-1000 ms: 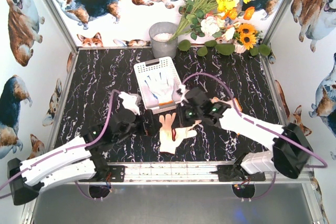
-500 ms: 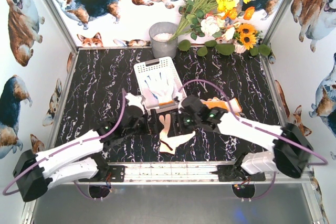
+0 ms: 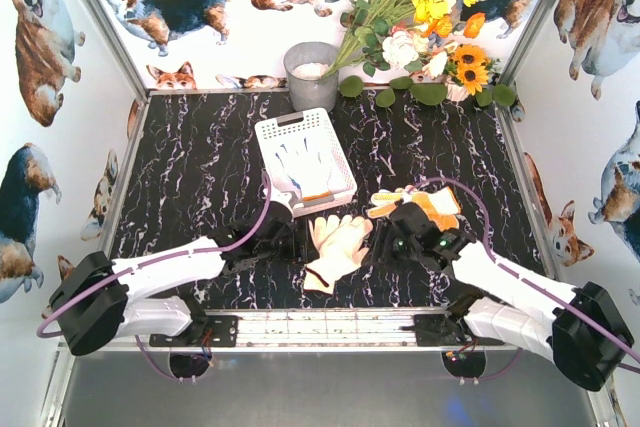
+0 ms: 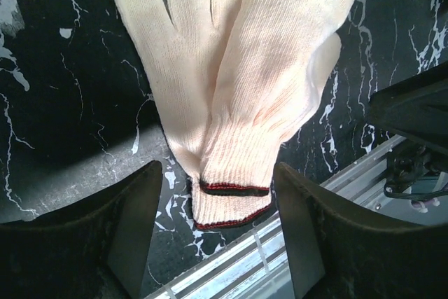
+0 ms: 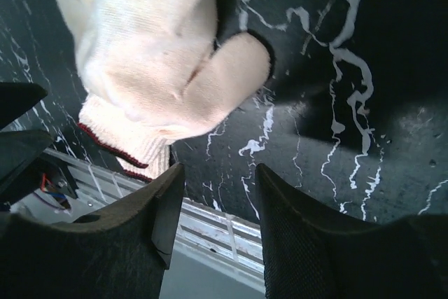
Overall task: Put the gloves into the storage basket
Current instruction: Pair the glove with the glove.
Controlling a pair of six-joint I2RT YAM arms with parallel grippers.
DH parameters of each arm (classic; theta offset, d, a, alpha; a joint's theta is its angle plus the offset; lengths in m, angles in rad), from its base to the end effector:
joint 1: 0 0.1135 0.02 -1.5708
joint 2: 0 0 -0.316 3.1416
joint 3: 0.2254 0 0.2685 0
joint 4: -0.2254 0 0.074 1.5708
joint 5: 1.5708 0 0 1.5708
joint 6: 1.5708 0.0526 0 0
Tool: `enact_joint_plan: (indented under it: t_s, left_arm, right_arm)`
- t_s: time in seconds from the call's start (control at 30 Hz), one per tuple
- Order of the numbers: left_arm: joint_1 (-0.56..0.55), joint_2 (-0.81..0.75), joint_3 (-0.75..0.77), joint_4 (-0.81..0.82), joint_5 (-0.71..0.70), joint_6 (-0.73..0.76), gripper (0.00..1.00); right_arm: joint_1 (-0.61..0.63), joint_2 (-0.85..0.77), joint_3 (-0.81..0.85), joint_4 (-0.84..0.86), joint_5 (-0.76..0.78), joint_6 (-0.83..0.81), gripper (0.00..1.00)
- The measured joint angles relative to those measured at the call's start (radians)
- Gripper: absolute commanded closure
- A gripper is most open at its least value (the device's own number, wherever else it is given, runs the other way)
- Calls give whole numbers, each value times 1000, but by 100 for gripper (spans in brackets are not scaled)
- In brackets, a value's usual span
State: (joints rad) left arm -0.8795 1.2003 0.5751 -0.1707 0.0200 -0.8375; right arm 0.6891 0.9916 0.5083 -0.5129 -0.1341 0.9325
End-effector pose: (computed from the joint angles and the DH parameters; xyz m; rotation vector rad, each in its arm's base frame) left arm 0.1531 -0.1867 0.2131 0.0636 2.5332 -0.7992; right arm 0.1308 0.1168 0.2036 0.2799 2.7380 0.7167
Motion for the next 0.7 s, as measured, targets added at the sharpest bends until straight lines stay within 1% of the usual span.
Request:
enact_joint_plan:
  t_s: [0.07, 0.2, 0.33, 0.47, 0.7]
  left_arm:
    - [0, 2, -15, 15, 11, -8, 46]
    - [0, 15, -40, 36, 29, -25, 47]
    - [0, 16, -65, 57, 53, -40, 49]
    - [0, 16, -96, 85, 77, -57, 53]
    - [0, 16, -115, 131, 100, -83, 63]
  right_arm:
    - [1, -3, -48, 38, -14, 64, 54]
    - [3, -3, -125, 108, -31, 161, 53]
    - [4, 16, -125, 171, -41, 200, 53]
    - [4, 78, -123, 232, -55, 222, 53]
    - [10, 142, -125, 319, -72, 278, 53]
